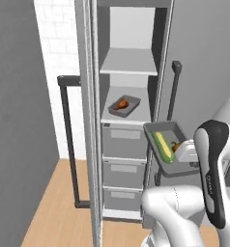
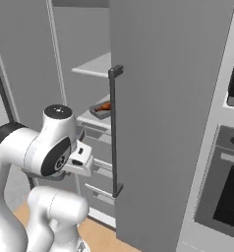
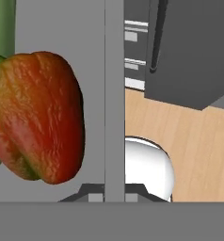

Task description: Take the meat container that has the chicken drumstick and place it on the second highest rack of the freezer. Then take the vegetable container that has the corn and bell pepper and place it on the highest rack of the freezer.

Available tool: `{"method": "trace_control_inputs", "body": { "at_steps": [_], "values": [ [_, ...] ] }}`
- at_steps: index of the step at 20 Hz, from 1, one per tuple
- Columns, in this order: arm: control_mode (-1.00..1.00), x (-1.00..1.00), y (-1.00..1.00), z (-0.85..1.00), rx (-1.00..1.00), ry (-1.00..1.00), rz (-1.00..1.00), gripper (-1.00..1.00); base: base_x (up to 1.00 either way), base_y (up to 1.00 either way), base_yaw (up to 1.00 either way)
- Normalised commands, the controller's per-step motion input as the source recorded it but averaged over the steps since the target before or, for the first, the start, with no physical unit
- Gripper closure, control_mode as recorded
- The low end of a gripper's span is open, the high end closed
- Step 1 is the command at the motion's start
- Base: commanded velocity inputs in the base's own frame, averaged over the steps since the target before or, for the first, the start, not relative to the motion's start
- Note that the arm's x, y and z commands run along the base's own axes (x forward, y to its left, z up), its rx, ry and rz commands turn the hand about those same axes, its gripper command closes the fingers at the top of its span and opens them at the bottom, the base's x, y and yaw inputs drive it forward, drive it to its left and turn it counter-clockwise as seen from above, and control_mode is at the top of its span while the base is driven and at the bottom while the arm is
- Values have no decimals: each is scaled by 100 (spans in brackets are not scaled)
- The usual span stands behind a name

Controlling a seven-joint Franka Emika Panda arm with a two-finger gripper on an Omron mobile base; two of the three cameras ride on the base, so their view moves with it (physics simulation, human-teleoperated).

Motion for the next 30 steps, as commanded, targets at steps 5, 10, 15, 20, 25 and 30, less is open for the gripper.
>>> {"method": "trace_control_inputs", "body": {
  "at_steps": [5,10,15,20,25,30],
  "values": [
    [100,0,0,0,0,0,0,100,19,-8,-20],
    [100,0,0,0,0,0,0,100,41,20,-10],
    [100,0,0,0,0,0,0,100,34,19,-6],
    [100,0,0,0,0,0,0,100,32,42,-4],
    [100,0,0,0,0,0,0,100,32,44,-5],
    [100,0,0,0,0,0,0,100,19,5,-5]
  ]
}}
